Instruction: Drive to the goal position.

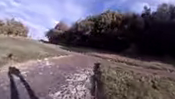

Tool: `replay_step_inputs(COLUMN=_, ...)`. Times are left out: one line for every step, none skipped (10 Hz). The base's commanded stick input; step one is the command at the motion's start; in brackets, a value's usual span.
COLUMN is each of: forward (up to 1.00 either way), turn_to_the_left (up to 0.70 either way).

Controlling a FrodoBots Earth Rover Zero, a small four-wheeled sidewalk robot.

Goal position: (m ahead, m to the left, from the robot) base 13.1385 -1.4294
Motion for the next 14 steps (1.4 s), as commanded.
replay_step_inputs(forward=0.7, turn_to_the_left=0.0)
replay_step_inputs(forward=0.7, turn_to_the_left=0.0)
replay_step_inputs(forward=0.7, turn_to_the_left=0.0)
replay_step_inputs(forward=0.7, turn_to_the_left=0.0)
replay_step_inputs(forward=0.7, turn_to_the_left=0.0)
replay_step_inputs(forward=0.7, turn_to_the_left=0.0)
replay_step_inputs(forward=0.7, turn_to_the_left=0.0)
replay_step_inputs(forward=0.7, turn_to_the_left=0.0)
replay_step_inputs(forward=0.7, turn_to_the_left=0.0)
replay_step_inputs(forward=0.7, turn_to_the_left=0.0)
replay_step_inputs(forward=0.7, turn_to_the_left=0.0)
replay_step_inputs(forward=0.7, turn_to_the_left=0.0)
replay_step_inputs(forward=0.7, turn_to_the_left=0.0)
replay_step_inputs(forward=0.7, turn_to_the_left=0.0)
